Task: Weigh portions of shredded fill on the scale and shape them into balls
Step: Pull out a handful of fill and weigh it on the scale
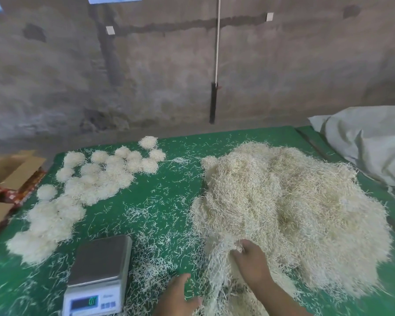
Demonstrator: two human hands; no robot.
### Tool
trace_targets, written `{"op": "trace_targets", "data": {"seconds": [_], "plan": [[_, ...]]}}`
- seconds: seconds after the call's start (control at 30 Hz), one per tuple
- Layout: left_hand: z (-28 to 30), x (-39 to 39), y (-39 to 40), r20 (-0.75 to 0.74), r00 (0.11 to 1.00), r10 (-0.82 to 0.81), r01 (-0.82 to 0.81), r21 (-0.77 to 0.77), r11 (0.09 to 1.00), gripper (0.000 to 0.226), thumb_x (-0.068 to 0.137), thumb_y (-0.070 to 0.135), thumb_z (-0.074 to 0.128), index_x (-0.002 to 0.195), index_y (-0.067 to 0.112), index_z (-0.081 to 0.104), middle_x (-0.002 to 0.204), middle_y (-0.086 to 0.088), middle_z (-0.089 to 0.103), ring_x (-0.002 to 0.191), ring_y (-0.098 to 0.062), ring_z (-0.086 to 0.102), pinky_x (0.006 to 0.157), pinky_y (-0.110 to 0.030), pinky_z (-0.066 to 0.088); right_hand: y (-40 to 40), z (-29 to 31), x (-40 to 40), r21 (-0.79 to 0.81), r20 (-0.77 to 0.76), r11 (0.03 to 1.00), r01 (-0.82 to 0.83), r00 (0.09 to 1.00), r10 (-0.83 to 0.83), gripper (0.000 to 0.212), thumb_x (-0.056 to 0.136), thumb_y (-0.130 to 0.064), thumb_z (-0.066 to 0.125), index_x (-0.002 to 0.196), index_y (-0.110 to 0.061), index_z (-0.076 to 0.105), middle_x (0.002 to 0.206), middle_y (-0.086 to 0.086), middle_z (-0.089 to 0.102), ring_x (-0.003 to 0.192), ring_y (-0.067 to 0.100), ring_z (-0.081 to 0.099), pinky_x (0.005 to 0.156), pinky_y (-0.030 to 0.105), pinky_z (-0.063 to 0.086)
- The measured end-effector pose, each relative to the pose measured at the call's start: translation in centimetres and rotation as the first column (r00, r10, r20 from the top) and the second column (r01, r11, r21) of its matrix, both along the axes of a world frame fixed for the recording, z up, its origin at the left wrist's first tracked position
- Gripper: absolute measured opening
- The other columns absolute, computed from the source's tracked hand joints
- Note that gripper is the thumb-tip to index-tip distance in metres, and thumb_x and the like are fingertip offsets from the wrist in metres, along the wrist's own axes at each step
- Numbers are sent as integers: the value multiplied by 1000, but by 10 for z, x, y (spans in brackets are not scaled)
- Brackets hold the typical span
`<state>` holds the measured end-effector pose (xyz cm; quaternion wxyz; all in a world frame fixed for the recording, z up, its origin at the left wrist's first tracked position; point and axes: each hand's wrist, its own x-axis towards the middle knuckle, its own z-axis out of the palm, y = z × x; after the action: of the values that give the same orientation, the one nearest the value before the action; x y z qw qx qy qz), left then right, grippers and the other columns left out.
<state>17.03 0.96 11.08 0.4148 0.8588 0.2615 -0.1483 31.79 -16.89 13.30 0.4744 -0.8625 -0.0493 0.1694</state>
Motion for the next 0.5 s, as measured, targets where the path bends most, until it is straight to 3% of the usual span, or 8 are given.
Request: {"op": "trace_targets", "data": {"seconds": [0.07,0.13,0.17,0.23,0.3,0.37,0.43,0.5], "plan": [[5,0,-7,1,999,32,-31,-80,996,113,75,56,85,163,40,16,170,5,19,152,-23,31,125,-51,20,0,8,3,72,-66,996,44,997,-39,6,97,-20,69,97,-15,65,73,-2,65,56,9,56,65,35,60],[23,8,-17,-45,994,100,-109,-266,958,124,61,76,85,156,61,8,171,12,9,150,-28,34,122,-59,25,-2,18,3,216,-247,972,94,968,-39,26,91,-25,70,102,-2,65,83,8,66,73,20,61,70,46,56],[31,14,-22,-58,990,125,-138,-432,891,122,56,84,82,152,68,10,171,15,8,146,-29,39,119,-62,33,-3,25,1,295,-344,949,108,939,0,30,88,-27,70,102,-2,62,100,13,69,92,25,66,78,46,54],[37,27,-30,-137,944,300,-291,-773,563,121,56,86,82,154,65,13,171,11,5,148,-35,36,108,-65,47,-4,33,-5,435,-468,892,121,877,109,27,89,-26,71,110,-12,62,137,5,55,138,26,46,111,54,42],[50,36,-29,-202,863,463,-385,-857,344,125,67,56,94,153,68,5,171,7,-1,155,-32,23,109,-60,49,-3,32,-12,483,-500,873,70,840,209,36,81,-29,77,107,-10,61,140,-4,48,139,18,41,119,57,30],[62,46,-33,-375,734,566,-550,-817,172,131,81,5,82,141,81,-6,168,20,-1,148,-24,39,94,-38,62,5,31,-22,434,-493,900,-39,826,274,49,76,-29,80,106,4,60,126,13,64,126,34,60,109,50,42],[73,47,-45,-237,765,599,-518,-779,353,129,84,-13,66,137,86,2,167,21,9,131,-18,56,79,-29,63,12,31,-32,385,-417,913,-137,856,304,35,84,-25,78,103,2,65,115,26,71,122,49,63,109,62,49],[81,49,-42,-193,728,658,-585,-675,449,107,89,1,72,153,66,16,165,-2,27,134,-28,53,94,-34,59,12,29,-37,400,-364,900,-172,872,328,25,87,-23,78,106,-8,72,113,25,73,107,41,68,112,72,40]]}}
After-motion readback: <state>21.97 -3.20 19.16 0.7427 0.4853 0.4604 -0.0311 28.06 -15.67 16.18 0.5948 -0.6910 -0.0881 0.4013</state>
